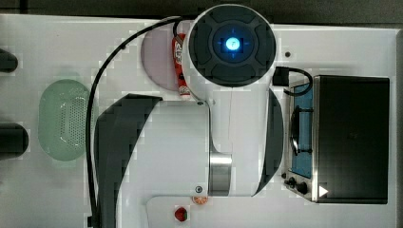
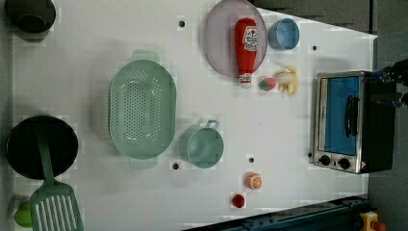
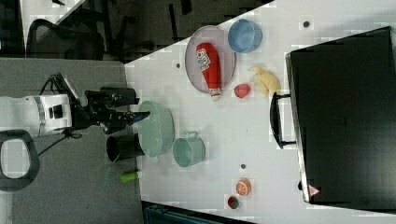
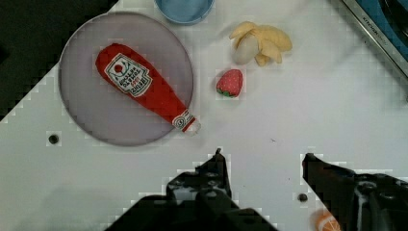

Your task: Pick ketchup from plate and place it on table.

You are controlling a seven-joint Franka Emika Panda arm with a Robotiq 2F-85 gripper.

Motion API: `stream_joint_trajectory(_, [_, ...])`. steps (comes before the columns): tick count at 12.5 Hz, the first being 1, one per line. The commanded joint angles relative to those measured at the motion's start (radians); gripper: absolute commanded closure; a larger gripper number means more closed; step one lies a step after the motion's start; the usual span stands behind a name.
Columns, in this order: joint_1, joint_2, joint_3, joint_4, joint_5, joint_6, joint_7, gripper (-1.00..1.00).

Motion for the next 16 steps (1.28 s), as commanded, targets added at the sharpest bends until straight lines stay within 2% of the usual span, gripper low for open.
stream_joint_trajectory(1, [-0.091, -0.089, 0.046, 0.008, 0.03, -0.163, -0.07, -0.41])
stream_joint_trajectory(4, [-0.087, -0.031, 0.066, 0.009, 0.03, -0.137, -0.079, -1.0])
stream_joint_trajectory(8, [-0.079, 0.082, 0.09, 0.011, 0.03, 0.025, -0.095, -1.0])
stream_joint_trajectory(10, [-0.076, 0.148, 0.101, 0.015, 0.03, 0.104, -0.162, -1.0])
stream_joint_trajectory(16, [-0.056, 0.379, 0.122, 0.108, 0.013, 0.174, -0.393, -1.0])
